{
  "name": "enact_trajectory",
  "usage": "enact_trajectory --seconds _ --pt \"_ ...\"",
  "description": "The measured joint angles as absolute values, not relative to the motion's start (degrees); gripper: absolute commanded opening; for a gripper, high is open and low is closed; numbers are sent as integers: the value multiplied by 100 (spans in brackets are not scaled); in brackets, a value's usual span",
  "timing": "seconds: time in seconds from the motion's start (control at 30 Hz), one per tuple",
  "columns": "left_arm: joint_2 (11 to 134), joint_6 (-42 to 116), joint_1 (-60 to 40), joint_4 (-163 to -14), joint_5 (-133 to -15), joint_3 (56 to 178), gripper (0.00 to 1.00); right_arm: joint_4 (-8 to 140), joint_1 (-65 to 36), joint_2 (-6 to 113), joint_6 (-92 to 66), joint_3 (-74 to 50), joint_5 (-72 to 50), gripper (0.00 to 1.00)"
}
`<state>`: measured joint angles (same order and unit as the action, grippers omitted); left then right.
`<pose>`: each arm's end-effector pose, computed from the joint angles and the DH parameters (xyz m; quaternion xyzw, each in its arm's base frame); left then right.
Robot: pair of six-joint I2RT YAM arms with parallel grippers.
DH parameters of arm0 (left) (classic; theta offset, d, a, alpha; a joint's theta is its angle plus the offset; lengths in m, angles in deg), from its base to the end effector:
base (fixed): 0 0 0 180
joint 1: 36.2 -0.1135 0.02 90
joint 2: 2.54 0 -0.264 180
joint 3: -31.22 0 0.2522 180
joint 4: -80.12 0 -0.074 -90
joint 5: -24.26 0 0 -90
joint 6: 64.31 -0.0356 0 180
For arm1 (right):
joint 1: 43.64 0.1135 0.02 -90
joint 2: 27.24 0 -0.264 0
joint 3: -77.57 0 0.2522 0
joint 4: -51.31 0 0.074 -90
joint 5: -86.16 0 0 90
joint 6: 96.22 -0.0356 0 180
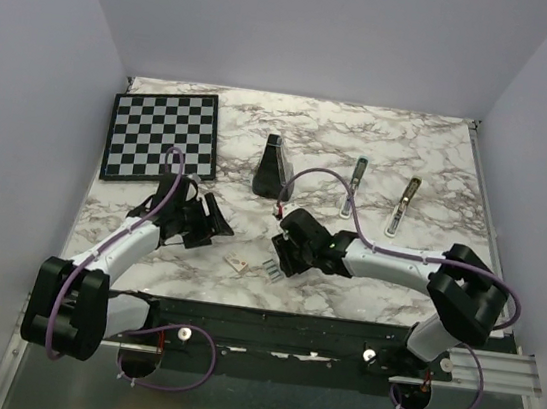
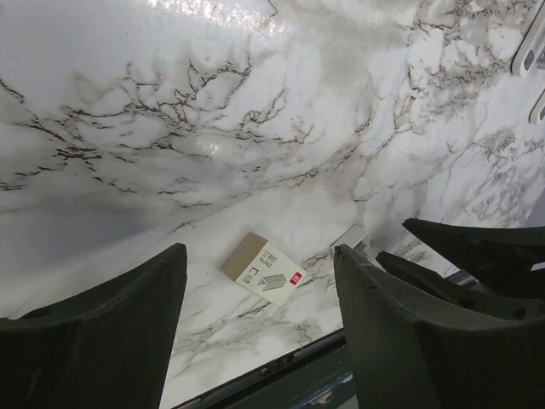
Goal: Unload the staples from the stapler
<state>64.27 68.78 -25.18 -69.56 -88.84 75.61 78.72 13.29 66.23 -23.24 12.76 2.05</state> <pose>0.2072 -0.0546 0.1750 -0.1950 0.9100 -0.3113 0.1924 0.1768 0.2648 0.1653 -0.3119 0.9030 0.1360 0.2624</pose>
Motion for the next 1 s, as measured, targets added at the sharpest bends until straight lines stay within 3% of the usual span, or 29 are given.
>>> enact_trajectory --seconds 0.33,0.67,1.0 --pt "6680 6559 -2483 -6681 -8801 8108 74 7811 1379 5982 -2724 1434 96 57" --pt "6881 6076 -2483 -6314 -8838 8440 70 7689 2297 6500 -2868 1436 633 59" --pt "6881 6142 -2470 -6301 -8853 8289 62 7689 2433 6743 -2988 1329 1151 56"
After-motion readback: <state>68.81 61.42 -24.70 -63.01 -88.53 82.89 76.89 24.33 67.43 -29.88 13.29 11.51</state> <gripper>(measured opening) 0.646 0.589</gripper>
